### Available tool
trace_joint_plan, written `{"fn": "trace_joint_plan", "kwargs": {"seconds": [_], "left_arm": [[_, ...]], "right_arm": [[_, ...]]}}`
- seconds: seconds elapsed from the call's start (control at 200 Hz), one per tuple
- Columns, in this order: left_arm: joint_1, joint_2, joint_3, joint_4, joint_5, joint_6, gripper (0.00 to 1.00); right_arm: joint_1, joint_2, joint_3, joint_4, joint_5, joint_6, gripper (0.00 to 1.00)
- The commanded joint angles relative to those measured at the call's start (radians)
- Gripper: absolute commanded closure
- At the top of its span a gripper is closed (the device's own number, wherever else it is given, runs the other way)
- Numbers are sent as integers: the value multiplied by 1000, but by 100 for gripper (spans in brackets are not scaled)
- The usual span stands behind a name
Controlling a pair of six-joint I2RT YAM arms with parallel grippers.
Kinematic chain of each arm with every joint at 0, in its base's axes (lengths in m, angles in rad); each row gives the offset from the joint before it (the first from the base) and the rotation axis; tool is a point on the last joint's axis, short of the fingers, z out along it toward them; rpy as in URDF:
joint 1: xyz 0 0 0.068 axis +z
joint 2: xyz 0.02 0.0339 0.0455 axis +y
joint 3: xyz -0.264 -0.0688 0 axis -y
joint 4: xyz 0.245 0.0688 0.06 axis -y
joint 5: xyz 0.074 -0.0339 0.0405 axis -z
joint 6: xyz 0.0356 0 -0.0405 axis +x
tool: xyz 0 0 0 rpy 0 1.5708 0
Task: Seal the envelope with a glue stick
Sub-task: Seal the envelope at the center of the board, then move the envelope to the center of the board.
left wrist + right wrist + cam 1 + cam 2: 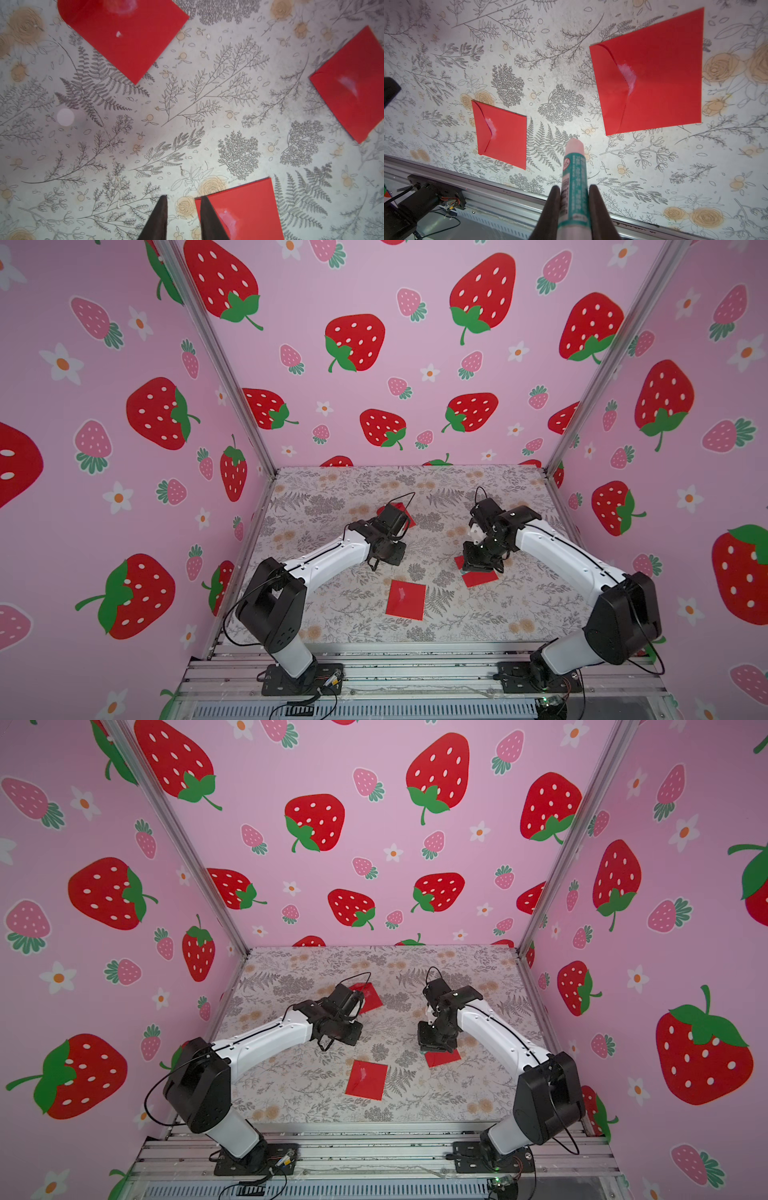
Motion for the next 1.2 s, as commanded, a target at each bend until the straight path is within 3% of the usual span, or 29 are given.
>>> {"fn": "trace_joint_plan", "kwargs": {"seconds": [0.0,0.14,0.365,0.62,0.865,1.196], "left_arm": [[57,54,85,-22,44,48,70],[111,136,195,-36,76,93,67],[182,302,429,-109,109,329,57],[280,461,654,-134,218,454,57],[304,599,784,-174,230,517,58],[308,747,929,-219,189,502,61]], "right_arm": [[2,9,40,-10,-2,1,100],[2,13,52,-16,-2,3,100],[3,7,57,-29,-13,12,100],[3,20,102,-76,1,-4,100],[5,29,123,-94,-8,3,100],[33,44,141,-116,-4,22,100]]}}
